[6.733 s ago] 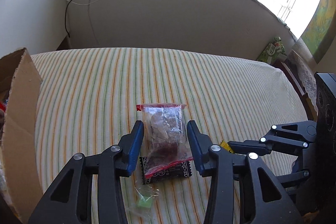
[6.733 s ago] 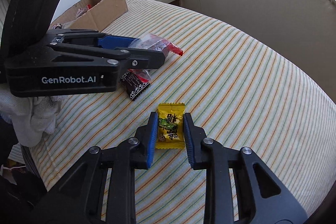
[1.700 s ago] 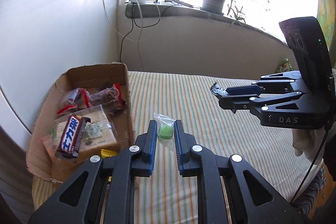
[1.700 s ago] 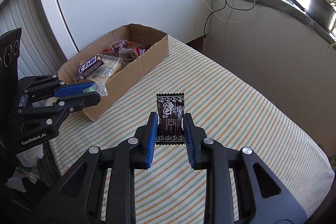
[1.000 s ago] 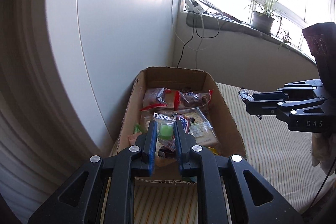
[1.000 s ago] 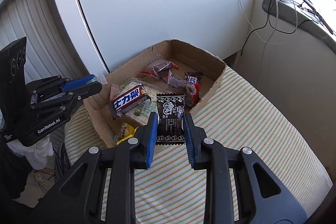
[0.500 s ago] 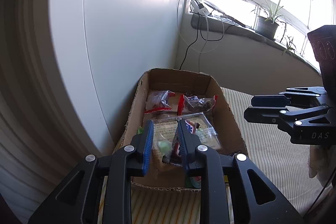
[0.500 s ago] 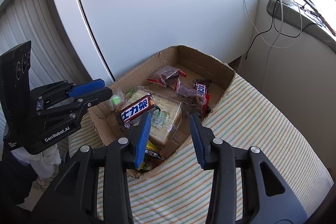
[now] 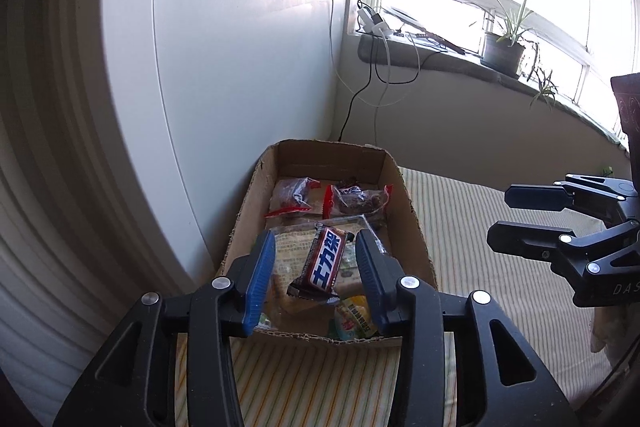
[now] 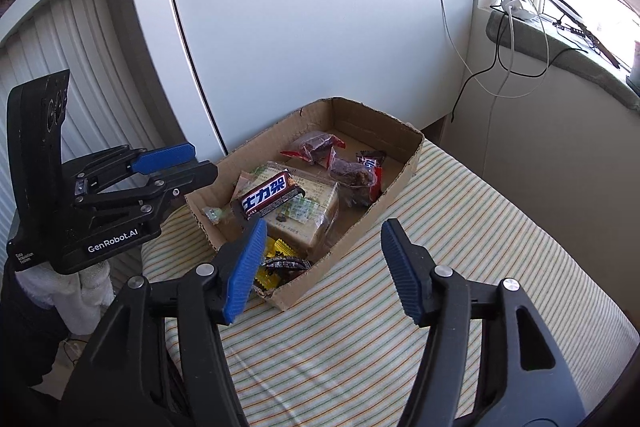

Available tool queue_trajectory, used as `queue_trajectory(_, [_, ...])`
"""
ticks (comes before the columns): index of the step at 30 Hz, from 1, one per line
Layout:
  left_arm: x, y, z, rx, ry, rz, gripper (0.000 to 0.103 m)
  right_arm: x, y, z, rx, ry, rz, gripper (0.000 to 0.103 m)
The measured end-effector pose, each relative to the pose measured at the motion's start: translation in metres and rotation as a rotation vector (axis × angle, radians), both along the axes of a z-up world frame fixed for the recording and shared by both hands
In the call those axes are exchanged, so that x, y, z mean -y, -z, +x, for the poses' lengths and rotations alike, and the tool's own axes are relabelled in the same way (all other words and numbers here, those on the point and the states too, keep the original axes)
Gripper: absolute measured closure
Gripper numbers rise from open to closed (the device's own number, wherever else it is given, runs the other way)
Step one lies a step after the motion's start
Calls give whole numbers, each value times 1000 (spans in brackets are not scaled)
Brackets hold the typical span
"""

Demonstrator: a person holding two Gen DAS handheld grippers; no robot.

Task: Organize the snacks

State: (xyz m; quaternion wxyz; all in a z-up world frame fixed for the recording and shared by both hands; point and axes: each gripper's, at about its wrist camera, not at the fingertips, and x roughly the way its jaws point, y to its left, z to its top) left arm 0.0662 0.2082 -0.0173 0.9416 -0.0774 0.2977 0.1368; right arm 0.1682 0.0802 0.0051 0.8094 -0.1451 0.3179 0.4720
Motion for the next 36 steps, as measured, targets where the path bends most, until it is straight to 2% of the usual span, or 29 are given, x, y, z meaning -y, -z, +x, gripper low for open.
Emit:
queue_trajectory(5, [21,-12,-12,19,-17,36,42,24,-5,-9,39,45,11,24])
queue_trajectory(7, [31,-17,-15,23,-21,64,28,36,-7,-11,49,72,20,20])
queue_trajectory(9, [40,-22,-19,36,-28,85,22,49,-9,-15,71,105,22,16])
queue_trajectory(14, [57,-30,-23,46,-31,84,19,89,-11,-28,146,215,55,7])
queue_trajectory(20, [74,-32,-24,50,-28,88,19,135,3,-33,87,297,87,7])
queue_trajectory(24, [84,-32,-27,48,-20,87,19,161,4,-39,85,354,120,7])
queue_trajectory(36, [95,-35,-30,58,-24,114,19,190,-2,-48,112,414,142,7])
